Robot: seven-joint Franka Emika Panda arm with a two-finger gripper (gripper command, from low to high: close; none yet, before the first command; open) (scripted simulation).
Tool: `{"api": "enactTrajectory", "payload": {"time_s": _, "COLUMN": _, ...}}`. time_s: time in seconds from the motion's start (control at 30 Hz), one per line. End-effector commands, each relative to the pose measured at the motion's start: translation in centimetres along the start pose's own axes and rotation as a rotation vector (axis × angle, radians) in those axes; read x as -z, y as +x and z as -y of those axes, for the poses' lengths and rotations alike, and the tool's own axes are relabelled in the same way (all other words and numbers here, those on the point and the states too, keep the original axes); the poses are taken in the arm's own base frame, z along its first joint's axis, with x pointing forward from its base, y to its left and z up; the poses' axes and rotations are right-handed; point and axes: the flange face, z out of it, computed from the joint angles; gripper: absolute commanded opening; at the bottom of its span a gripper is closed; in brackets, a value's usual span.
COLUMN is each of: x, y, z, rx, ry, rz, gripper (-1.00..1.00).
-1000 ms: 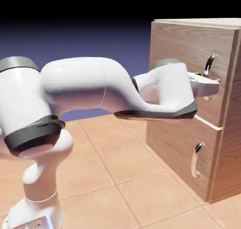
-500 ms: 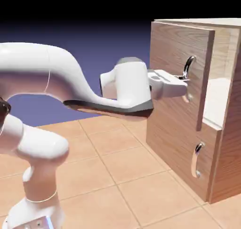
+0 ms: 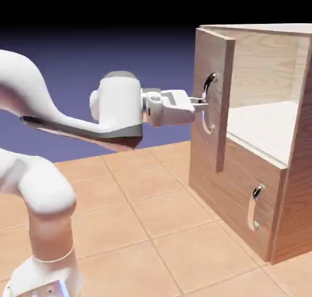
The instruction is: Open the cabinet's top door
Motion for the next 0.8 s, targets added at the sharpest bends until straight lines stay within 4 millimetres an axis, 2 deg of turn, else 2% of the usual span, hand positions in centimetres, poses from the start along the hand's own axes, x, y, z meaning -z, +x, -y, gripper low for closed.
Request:
{"api": "enactTrajectory", "payload": {"time_s": 0.0, "x": 0.5, "y": -0.1, "z": 0.1, "rx": -0.002, "ry": -0.009, "rz": -0.008, "gripper": -1.00}}
{"api": "enactTrajectory", "payload": {"time_s": 0.27, "x": 3.8, "y": -1.0, "z": 1.0, "rx": -0.003, "ry": -0.062, "rz": -0.061, "gripper": -1.00}}
{"api": "enactTrajectory", "payload": {"time_s": 0.77, "x": 7.3, "y": -2.2, "z": 2.1, "rx": -0.003, "ry": -0.122, "rz": -0.113, "gripper": -1.00}}
